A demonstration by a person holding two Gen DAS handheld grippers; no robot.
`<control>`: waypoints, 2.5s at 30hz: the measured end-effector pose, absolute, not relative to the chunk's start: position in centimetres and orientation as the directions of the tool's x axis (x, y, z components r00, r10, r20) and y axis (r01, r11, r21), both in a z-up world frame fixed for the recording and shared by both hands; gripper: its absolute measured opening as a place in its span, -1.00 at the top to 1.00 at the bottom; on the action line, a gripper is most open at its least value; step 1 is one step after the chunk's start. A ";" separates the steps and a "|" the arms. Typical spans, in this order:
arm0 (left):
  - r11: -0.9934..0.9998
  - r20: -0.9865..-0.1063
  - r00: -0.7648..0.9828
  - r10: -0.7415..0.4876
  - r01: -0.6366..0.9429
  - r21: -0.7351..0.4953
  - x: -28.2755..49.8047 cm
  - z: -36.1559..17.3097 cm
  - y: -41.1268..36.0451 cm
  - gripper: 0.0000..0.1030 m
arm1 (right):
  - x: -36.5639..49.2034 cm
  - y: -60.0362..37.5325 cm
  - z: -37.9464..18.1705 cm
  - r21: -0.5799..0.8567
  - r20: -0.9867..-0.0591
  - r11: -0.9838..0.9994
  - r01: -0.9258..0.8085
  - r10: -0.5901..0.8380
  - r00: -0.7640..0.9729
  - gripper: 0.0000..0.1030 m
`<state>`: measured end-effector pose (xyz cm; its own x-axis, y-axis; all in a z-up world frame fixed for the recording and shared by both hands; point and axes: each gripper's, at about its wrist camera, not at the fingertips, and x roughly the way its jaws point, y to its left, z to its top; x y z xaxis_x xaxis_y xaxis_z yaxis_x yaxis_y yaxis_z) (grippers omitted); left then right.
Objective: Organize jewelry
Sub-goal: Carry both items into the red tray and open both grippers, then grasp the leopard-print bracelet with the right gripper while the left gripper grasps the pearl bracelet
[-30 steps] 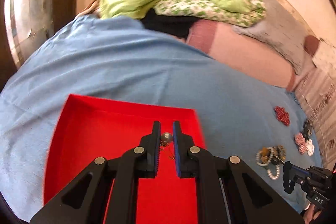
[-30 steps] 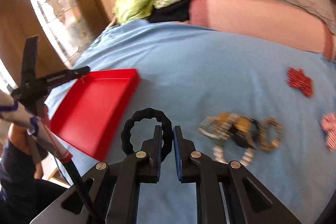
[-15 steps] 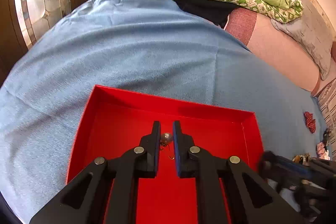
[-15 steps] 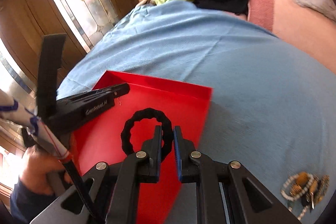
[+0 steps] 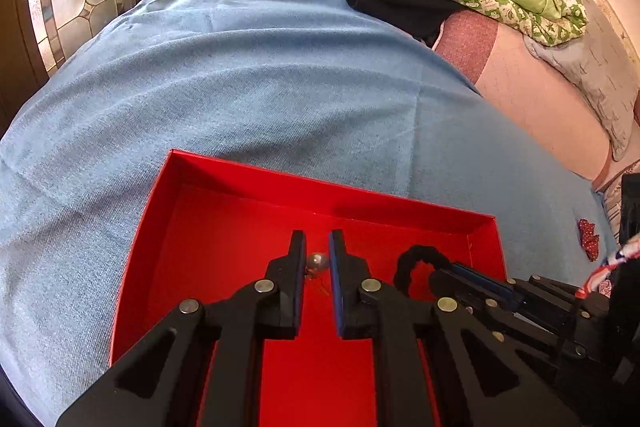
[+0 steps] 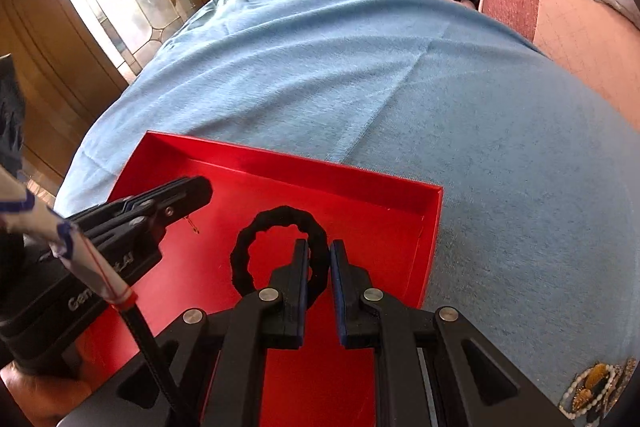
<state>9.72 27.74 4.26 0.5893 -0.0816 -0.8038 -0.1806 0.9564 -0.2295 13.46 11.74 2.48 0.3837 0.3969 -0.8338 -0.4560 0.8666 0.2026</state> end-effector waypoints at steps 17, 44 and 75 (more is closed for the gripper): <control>0.950 -0.783 0.619 -0.062 -0.204 -0.237 9.3 5.2 27.8 0.42 | 13.2 11.1 3.3 0.209 -0.818 0.870 -0.447 0.407 0.407 0.44; 0.923 -0.744 0.547 -0.384 0.224 -0.312 7.7 6.3 5.6 0.14 | 4.1 -21.1 6.3 0.381 -0.686 0.919 -0.102 0.355 0.635 0.44; 0.906 -0.730 0.570 -0.378 0.390 -0.164 8.5 5.9 0.0 0.90 | 7.3 -26.0 -0.1 0.295 -0.837 0.955 0.026 0.245 0.490 0.44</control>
<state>8.48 -0.02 5.86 0.5698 -0.3775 -0.7299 0.3898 0.9061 -0.1643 7.28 -26.01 -0.08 0.4899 0.2450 -0.8366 0.0261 0.9551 0.2950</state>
